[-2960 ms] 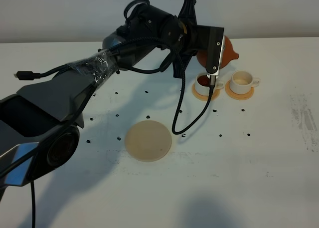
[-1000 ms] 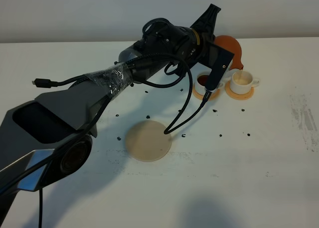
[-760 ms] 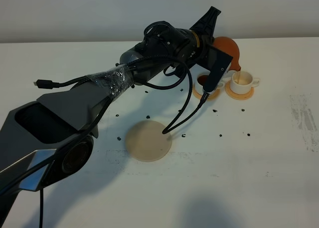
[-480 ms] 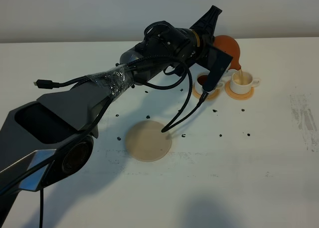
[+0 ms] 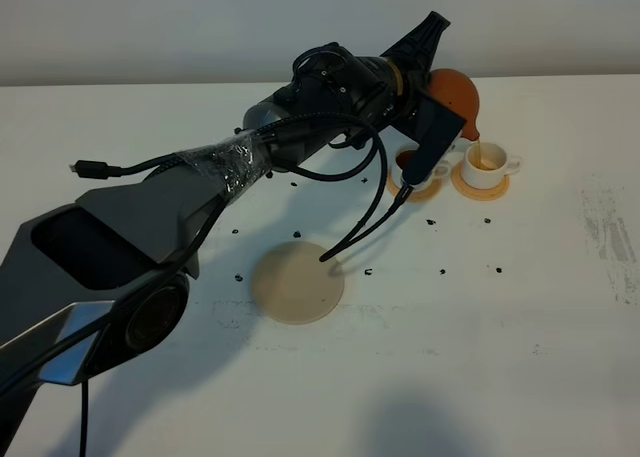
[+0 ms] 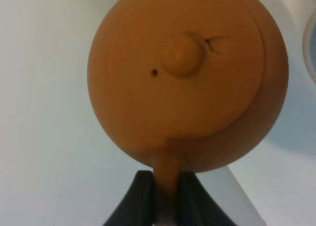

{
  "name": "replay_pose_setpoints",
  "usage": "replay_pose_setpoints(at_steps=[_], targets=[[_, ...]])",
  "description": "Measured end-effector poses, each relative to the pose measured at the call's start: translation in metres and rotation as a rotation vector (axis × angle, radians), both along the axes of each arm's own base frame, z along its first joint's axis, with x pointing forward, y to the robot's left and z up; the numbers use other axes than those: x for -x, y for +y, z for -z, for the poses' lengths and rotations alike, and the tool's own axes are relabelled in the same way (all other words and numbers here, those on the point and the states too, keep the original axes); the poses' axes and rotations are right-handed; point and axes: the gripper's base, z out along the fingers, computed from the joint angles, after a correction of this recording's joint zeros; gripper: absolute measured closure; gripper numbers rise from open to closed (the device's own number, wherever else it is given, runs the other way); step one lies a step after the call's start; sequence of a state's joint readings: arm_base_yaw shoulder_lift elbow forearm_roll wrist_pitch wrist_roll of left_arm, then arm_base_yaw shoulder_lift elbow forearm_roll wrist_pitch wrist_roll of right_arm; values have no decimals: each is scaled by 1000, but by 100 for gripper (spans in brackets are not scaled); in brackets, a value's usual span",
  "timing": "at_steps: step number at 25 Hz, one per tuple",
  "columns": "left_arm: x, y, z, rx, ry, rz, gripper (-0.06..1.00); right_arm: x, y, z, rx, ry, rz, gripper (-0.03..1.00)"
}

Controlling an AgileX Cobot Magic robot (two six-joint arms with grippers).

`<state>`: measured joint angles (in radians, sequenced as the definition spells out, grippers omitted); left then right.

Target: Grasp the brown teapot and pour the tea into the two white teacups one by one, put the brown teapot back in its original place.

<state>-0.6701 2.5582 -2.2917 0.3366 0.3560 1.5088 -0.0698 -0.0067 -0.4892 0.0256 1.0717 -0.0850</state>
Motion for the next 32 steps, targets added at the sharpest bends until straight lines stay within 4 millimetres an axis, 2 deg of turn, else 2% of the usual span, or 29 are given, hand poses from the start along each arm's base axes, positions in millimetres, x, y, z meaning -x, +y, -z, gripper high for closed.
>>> replay_pose_setpoints(at_steps=[32], targets=[[4,-8,-3,-63,-83,48,86,0,0,0,0,0,0,45]])
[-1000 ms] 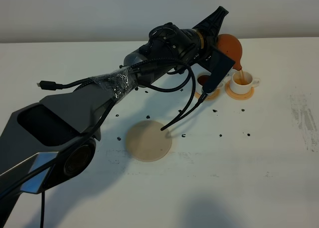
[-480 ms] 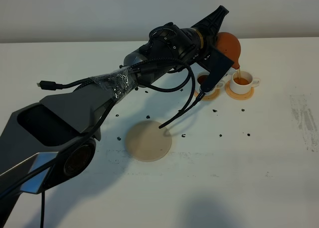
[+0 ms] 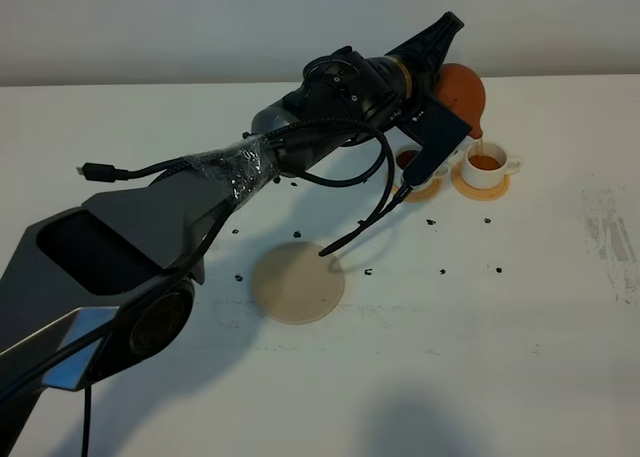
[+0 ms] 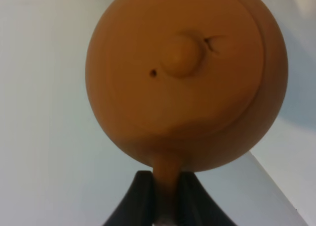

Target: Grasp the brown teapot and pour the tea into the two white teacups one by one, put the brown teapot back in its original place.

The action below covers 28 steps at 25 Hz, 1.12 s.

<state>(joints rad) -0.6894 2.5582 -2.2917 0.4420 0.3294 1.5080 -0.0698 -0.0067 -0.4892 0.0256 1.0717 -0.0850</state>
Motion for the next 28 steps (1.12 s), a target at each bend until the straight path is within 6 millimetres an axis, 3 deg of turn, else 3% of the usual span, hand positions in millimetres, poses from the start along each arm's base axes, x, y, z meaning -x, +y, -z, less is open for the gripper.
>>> replay_pose_setpoints(at_steps=[28], targets=[[3,-5,-2,-66,-62,54,86,0,0,0,0,0,0,45]])
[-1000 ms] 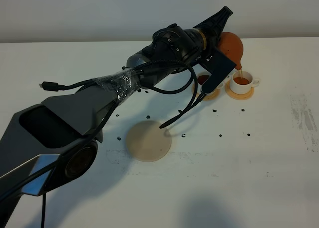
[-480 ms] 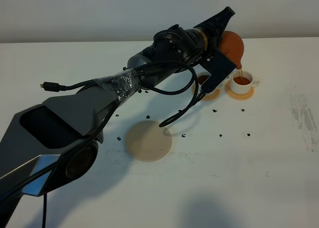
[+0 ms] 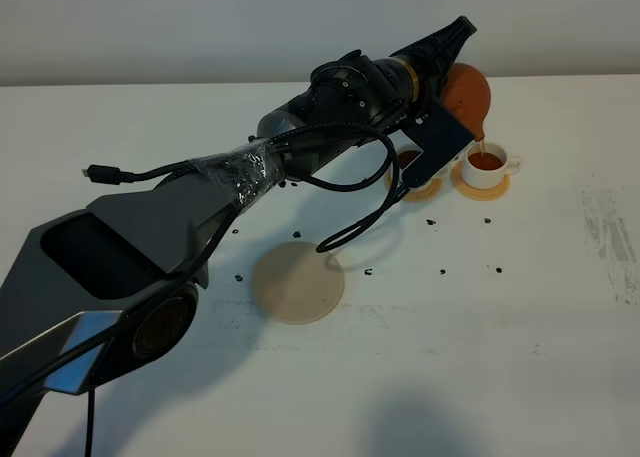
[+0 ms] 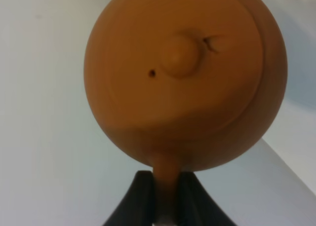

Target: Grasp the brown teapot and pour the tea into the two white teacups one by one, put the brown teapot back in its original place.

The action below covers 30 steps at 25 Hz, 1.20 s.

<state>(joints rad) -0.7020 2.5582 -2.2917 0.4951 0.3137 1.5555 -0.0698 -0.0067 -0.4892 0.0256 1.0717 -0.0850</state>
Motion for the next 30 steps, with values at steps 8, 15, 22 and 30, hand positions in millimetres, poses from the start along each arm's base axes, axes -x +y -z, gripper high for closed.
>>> replay_pose_setpoints(at_steps=[8,15,22,30], targets=[[-1,0,0,-21,-17,8,86,0,0,0,0,0,0,45],[-1,1,-1,-34,-32,13,86,0,0,0,0,0,0,45],[-1,1,-1,-41,-37,14,86,0,0,0,0,0,0,45],[-1,1,-2,-54,-48,19,86,0,0,0,0,0,0,45]])
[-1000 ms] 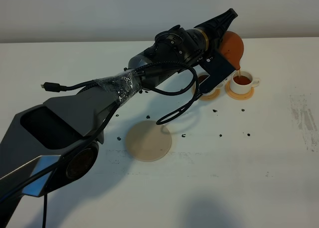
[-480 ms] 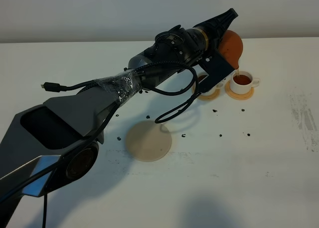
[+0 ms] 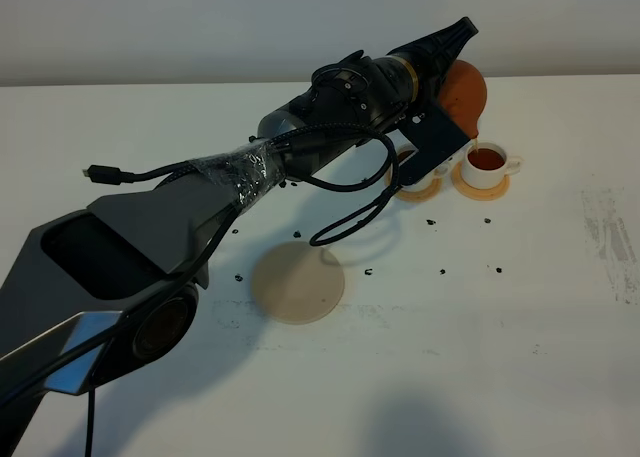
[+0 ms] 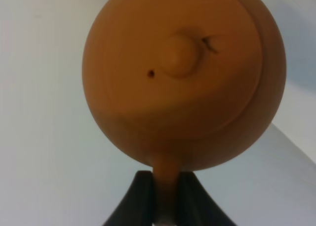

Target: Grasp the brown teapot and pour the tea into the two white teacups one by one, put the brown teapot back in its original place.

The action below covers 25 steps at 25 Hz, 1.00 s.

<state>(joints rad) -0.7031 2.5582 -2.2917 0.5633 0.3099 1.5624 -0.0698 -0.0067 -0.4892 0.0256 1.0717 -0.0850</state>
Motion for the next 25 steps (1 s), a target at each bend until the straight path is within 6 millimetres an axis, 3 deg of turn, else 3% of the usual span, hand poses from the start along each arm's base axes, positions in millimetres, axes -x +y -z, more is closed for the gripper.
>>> replay_pose_setpoints(at_steps=[18,25], targets=[[0,0,0,7,5,-3,86,0,0,0,0,0,0,45],[4,-1,4,89,106,-43,86,0,0,0,0,0,0,45]])
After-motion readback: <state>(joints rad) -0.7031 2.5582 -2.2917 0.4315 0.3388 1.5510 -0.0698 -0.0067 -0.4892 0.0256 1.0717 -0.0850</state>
